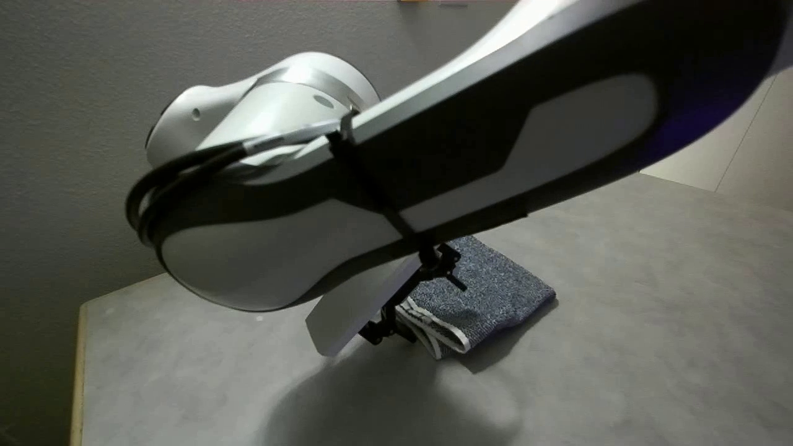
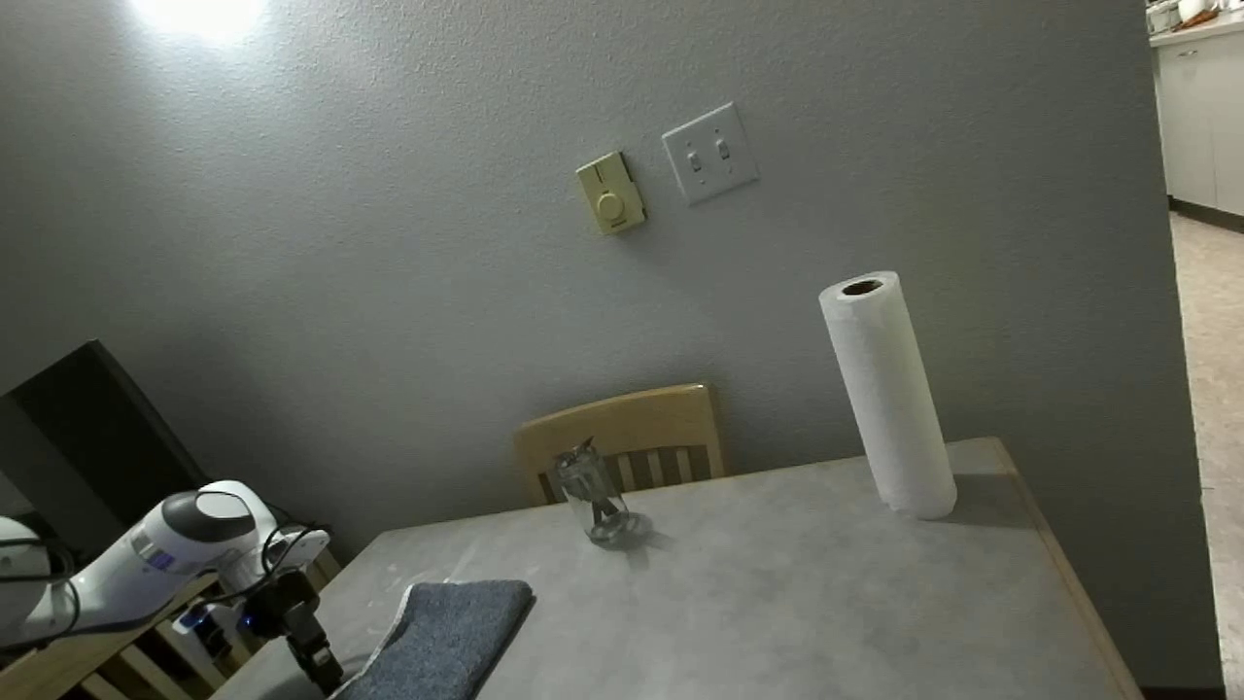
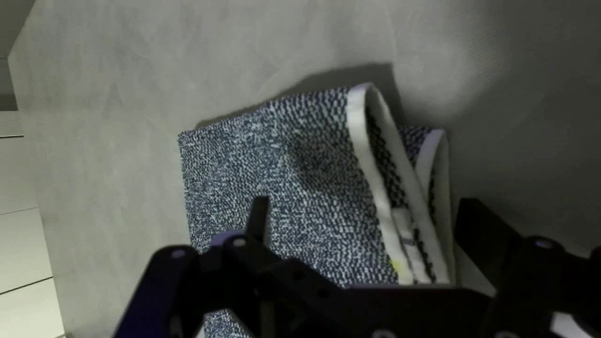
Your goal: Fold the towel then unfold it
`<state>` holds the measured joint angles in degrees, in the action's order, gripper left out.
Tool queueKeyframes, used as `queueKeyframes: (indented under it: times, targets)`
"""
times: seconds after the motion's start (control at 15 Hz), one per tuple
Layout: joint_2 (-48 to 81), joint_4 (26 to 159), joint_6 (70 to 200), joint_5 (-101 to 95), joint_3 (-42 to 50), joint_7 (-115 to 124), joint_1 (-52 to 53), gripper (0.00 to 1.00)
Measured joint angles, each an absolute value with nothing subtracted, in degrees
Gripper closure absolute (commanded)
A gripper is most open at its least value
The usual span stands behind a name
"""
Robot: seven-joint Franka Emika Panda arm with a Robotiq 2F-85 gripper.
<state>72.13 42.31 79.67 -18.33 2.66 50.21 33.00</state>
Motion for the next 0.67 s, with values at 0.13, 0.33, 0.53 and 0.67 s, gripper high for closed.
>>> queueKeyframes:
  times: [0.13,0.33,0.53,0.67]
  targets:
    - [72.13,42.45,79.63,-18.34,2.82,50.25,32.92,0.0]
    - [72.12,42.54,79.62,-18.34,3.13,50.25,32.82,0.0]
    - [72.13,42.66,79.58,-18.34,3.4,50.24,32.82,0.0]
    - [72.13,42.68,79.53,-18.35,3.45,50.24,32.82,0.0]
